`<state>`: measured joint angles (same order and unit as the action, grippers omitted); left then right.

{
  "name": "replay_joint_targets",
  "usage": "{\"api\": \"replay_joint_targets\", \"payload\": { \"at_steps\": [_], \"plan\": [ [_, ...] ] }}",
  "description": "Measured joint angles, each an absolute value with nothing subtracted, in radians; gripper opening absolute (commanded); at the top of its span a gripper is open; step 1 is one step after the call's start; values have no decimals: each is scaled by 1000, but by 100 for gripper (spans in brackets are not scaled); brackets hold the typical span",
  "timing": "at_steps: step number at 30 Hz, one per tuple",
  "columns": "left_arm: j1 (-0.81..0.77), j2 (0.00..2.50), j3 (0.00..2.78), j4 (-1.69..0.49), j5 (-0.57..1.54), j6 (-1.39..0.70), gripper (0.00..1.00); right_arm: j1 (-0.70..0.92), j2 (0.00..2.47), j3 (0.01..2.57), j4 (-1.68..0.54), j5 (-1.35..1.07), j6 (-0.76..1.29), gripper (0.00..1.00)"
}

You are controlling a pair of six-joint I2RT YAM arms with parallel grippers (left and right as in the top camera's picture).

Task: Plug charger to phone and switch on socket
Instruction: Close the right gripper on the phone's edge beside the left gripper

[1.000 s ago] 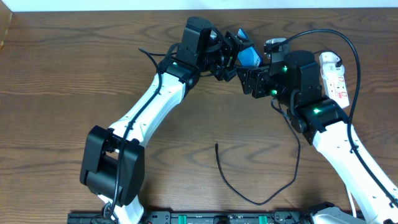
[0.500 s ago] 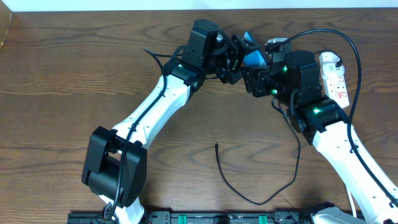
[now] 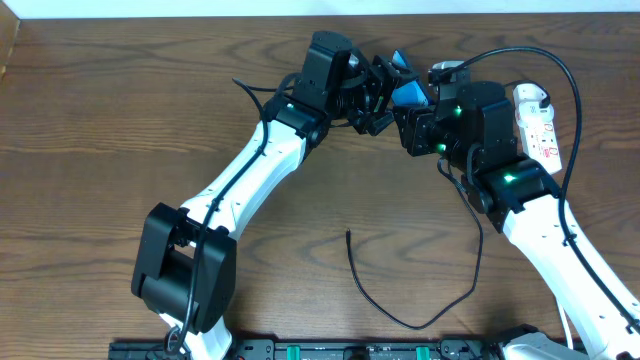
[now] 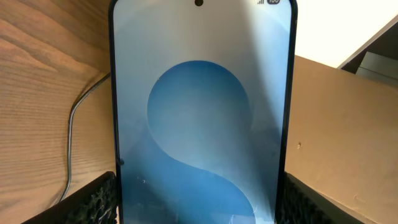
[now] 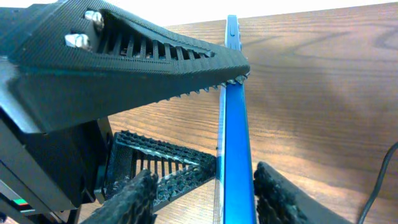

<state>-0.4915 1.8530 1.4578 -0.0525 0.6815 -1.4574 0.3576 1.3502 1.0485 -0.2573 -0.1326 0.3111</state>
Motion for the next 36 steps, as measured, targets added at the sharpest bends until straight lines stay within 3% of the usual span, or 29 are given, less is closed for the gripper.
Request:
{"api": "replay_joint_targets", "payload": {
  "at_steps": [8, 18, 26, 27, 28, 30, 31, 36],
  "plan": [
    [-492, 1853, 1458, -52, 681, -1457, 7, 358, 1350, 1048, -258, -130, 314, 34],
    [-491, 1853, 1458, -52, 682, -1457, 7, 358, 1350, 1048, -265, -109, 319, 1],
    [-487, 1853, 1458, -44, 682, -1457, 7, 352, 1354, 1048, -268, -92, 322, 1],
    [-487, 1853, 1458, -44, 682, -1458, 15, 352, 1355, 1048, -268, -92, 320, 1],
    [-487, 1853, 1459, -35, 681, -1457, 30, 352, 1356, 1047, -276, -93, 319, 1],
    [-484, 1849, 1460, -29, 678, -1451, 82, 353, 1365, 1045, -278, -94, 319, 1],
    [-484, 1848, 1460, -32, 678, -1446, 92, 354, 1368, 1045, -268, -95, 319, 1],
    [-478, 1848, 1460, -42, 699, -1442, 93, 342, 1368, 1046, -255, -100, 319, 1]
  ]
}}
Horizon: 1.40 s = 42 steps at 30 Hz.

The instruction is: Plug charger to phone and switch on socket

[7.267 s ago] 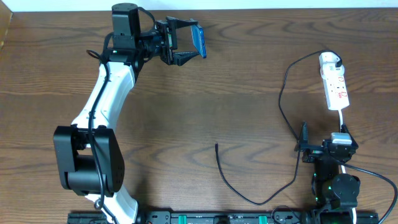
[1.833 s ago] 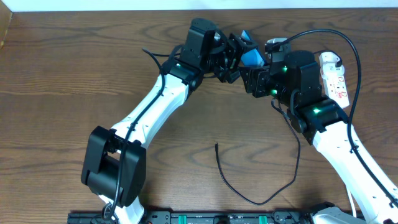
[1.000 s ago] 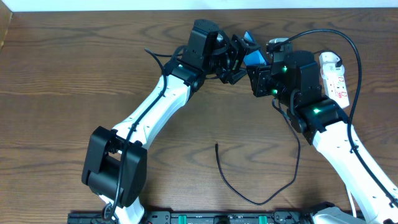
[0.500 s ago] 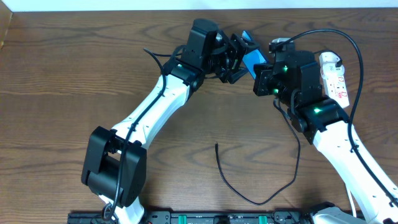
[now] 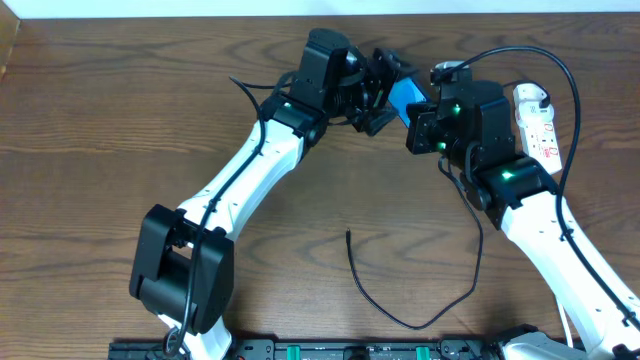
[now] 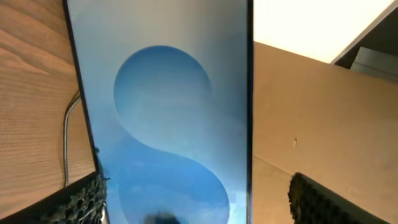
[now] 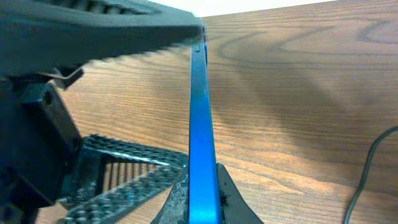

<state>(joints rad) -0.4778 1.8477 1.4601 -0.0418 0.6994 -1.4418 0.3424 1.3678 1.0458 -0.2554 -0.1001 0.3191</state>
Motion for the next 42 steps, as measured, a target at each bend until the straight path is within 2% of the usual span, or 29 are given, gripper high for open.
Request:
{"api": "replay_joint_targets", "payload": {
  "at_steps": [6, 10, 17, 24, 34, 42],
  "plan": [
    [-423, 1847, 1460, -42, 750, -1436, 93, 277, 1368, 1046, -253, -99, 339, 1],
    [-377, 1833, 1460, -43, 764, -1414, 93, 228, 1368, 1046, -244, -99, 422, 1],
    [-299, 1771, 1460, -42, 781, -1396, 93, 173, 1368, 1046, -217, -173, 704, 1],
    [-231, 1768, 1460, -44, 783, -1389, 93, 171, 1368, 1046, -85, -317, 986, 1],
    [-232, 1768, 1460, -45, 779, -1386, 93, 196, 1368, 1046, 10, -458, 1375, 1],
    [-252, 1768, 1460, -44, 723, -1386, 93, 253, 1368, 1046, 77, -479, 1541, 1]
  ]
}}
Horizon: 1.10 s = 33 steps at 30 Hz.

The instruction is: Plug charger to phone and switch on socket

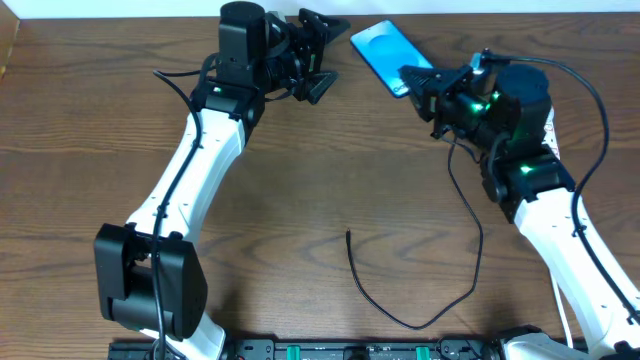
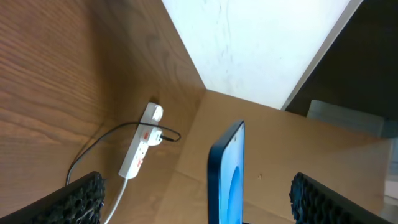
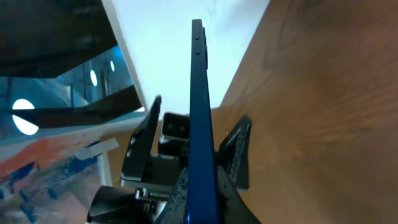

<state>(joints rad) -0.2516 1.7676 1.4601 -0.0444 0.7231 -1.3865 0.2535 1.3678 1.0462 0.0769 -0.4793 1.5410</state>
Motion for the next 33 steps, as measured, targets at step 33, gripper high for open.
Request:
{"api": "replay_joint_targets", "payload": {
  "at_steps": [33],
  "plan": [
    [-315, 1768, 1460, -44, 673, -1575, 76, 311, 1368, 1046, 102, -477, 1776, 1]
  ]
}}
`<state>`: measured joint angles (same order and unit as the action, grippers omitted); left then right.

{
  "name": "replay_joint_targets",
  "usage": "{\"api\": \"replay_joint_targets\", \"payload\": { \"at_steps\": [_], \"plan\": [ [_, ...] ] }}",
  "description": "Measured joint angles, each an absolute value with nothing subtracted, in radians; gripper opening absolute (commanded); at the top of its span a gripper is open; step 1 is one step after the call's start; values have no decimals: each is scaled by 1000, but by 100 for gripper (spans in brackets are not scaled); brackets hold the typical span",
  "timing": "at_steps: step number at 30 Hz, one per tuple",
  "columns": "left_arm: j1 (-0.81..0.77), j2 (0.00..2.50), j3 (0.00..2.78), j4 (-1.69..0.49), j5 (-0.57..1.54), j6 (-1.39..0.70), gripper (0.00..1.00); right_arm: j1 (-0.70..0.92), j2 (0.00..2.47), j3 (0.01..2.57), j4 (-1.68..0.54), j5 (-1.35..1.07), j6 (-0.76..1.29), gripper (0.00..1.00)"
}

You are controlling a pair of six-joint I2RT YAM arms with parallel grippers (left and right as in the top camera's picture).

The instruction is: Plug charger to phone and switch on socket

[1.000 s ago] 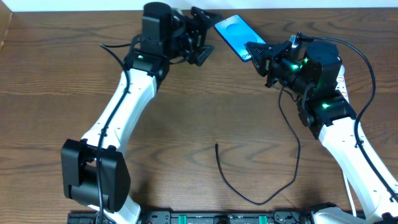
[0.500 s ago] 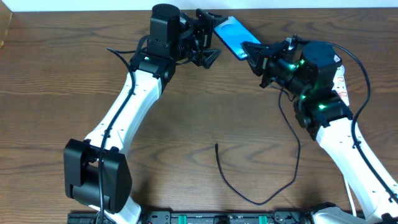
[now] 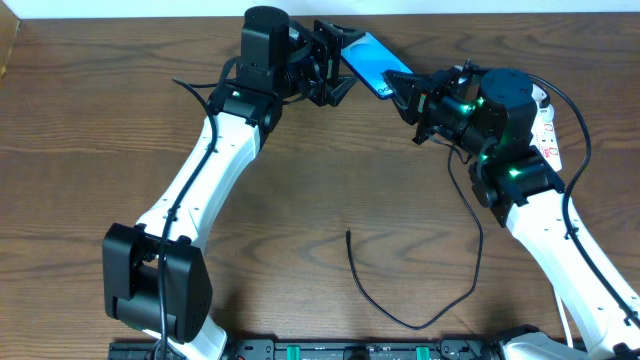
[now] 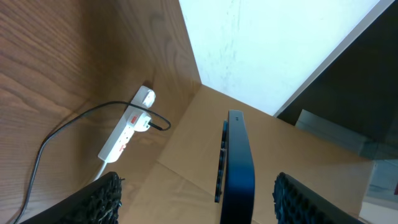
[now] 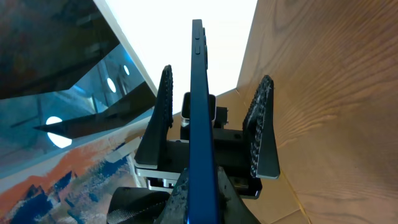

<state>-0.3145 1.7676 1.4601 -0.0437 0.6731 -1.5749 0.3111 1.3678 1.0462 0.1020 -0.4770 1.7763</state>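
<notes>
My right gripper (image 3: 408, 92) is shut on the lower end of the blue phone (image 3: 372, 62), holding it in the air near the table's far edge. In the right wrist view the phone (image 5: 199, 93) is edge-on, clamped in that gripper (image 5: 202, 194). My left gripper (image 3: 335, 62) is open, and its fingers (image 5: 264, 124) stand either side of the phone's far end without touching it. In the left wrist view the phone (image 4: 239, 168) sits between the spread left gripper (image 4: 205, 205). The charger cable's loose end (image 3: 348, 235) lies on the table.
A white power strip (image 3: 546, 128) lies at the far right, partly under my right arm, and also shows as a white power strip (image 4: 127, 134) in the left wrist view. The black cable (image 3: 420, 320) loops across the table's front middle. The table's far edge is just behind the phone.
My left gripper, which stood clear to the left of the phone, is now further right with its open fingers around the phone's far end. The right gripper still grips the phone, now slightly further left.
At first my left gripper held the phone with the right fingers open around it. Then the right gripper was shut on it and the left fingers were spread. Then the left gripper stood well away. Now it is back, open around the phone.
</notes>
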Motion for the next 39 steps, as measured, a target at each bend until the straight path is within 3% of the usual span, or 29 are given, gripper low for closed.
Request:
{"api": "replay_joint_targets", "payload": {
  "at_steps": [9, 26, 36, 39],
  "plan": [
    [-315, 1768, 1460, -43, 673, -1575, 70, 355, 1368, 1046, 102, -481, 1798, 2],
    [-315, 1768, 1460, -43, 670, -1575, 36, 356, 1368, 1046, 102, -482, 1798, 2],
    [-315, 1768, 1460, -41, 669, -1573, 9, 356, 1368, 1046, 98, -483, 1801, 2],
    [-315, 1768, 1460, -35, 667, -1568, 7, 356, 1368, 1046, 101, -480, 1827, 2]
  ]
}}
